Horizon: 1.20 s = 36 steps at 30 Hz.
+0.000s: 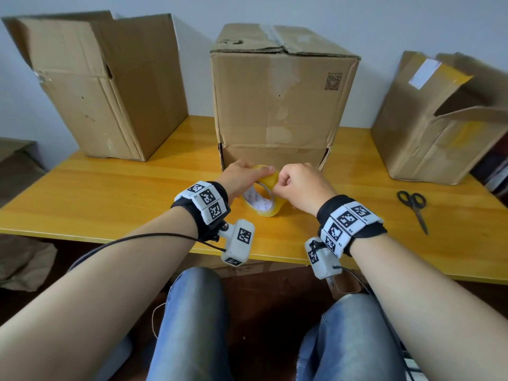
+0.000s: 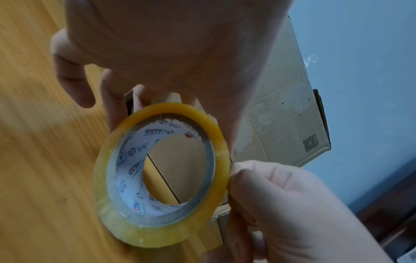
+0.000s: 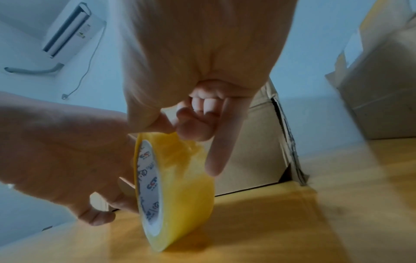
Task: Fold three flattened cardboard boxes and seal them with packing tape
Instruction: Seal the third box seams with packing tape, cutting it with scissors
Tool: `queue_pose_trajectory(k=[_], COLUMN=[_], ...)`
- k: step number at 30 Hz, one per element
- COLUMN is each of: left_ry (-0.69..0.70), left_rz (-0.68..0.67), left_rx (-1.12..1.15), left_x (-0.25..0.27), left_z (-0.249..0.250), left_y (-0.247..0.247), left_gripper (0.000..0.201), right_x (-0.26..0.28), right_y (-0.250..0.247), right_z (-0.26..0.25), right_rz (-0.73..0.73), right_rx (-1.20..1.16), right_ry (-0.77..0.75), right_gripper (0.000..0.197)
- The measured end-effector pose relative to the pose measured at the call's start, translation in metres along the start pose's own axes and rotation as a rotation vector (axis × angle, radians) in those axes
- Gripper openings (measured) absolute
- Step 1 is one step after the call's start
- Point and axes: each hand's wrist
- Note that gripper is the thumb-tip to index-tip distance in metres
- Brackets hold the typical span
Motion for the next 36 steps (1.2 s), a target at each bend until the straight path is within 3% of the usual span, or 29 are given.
queue_pose_trajectory(k=[3,7,20,22,36], left_ry=[0.006,-0.033,-0.059,-0.055,-0.021], left_rz=[0.026,-0.028,-0.035,-0.027,0.023], left_rx=[0.01,-0.013,0.029,0.03,0.031], left_x=[0.0,0.005,0.005,0.005,0.0], left_z=[0.001,0.003,0.0,0.0,-0.004], left_y=[0.0,-0.005,-0.006,-0.006,0.002], left_gripper=[0.07,0.063,0.076,0.076,0.073], right_x=[0.006,0.002,-0.006,-0.007,-0.009], right_y=[-0.001,-0.007,-0.008,-0.007,0.008], right_z=[-0.002,0.002,0.003,-0.002,0.002], right_rz=[-0.045,0.134,0.071,0.055,0.068], right_rx=[-0.11,-0.236,0.101,0.127,0.02], right_ry=[-0.049,-0.109,-0.048,-0.041,-0.059], right_gripper=[0.01,0.014,0.017,0.026,0.015])
Point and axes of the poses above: each hand's wrist, its own x-axis away from the middle knuckle, its own y-axis out of the palm, z = x × y, and after that the axes turned 8 degrees about -x, right-handed
